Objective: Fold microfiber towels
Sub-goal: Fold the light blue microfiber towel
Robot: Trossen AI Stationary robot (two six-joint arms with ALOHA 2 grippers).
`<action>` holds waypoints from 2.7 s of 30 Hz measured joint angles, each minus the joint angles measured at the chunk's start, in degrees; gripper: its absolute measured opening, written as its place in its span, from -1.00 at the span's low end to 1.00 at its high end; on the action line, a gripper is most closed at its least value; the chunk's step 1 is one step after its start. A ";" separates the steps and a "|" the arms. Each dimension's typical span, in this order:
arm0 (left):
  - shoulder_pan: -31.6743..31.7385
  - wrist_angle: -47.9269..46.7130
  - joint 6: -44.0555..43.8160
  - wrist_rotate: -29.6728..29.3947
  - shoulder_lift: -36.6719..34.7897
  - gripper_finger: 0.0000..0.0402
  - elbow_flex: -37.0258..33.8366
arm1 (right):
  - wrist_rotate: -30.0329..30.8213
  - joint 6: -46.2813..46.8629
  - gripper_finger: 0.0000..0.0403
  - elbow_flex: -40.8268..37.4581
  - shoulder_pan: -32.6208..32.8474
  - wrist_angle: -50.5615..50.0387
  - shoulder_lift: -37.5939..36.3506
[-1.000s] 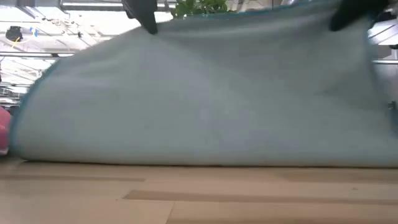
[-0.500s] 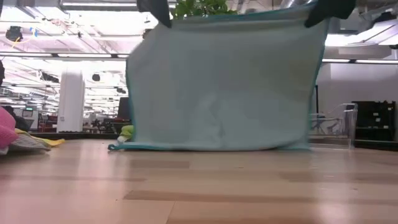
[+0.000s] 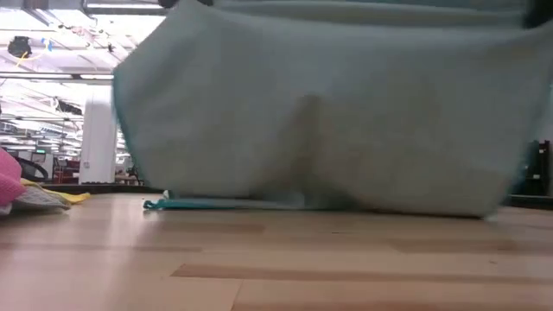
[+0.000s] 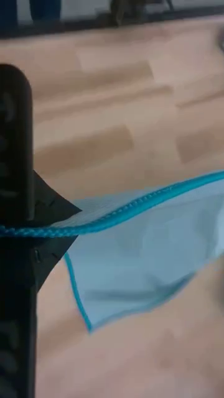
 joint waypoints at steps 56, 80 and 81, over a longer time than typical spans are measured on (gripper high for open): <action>-2.24 29.40 -11.48 -0.83 -0.08 -1.00 -32.16 | -16.65 -4.86 -0.75 -12.27 -16.26 16.65 15.13; 0.13 35.03 -10.75 0.97 -0.06 -0.01 -32.29 | -14.35 15.12 -0.09 -14.89 -14.95 21.71 5.81; 0.28 35.08 -10.81 0.99 -0.06 0.04 -32.26 | -14.90 15.86 -0.05 -15.72 -14.72 24.20 5.28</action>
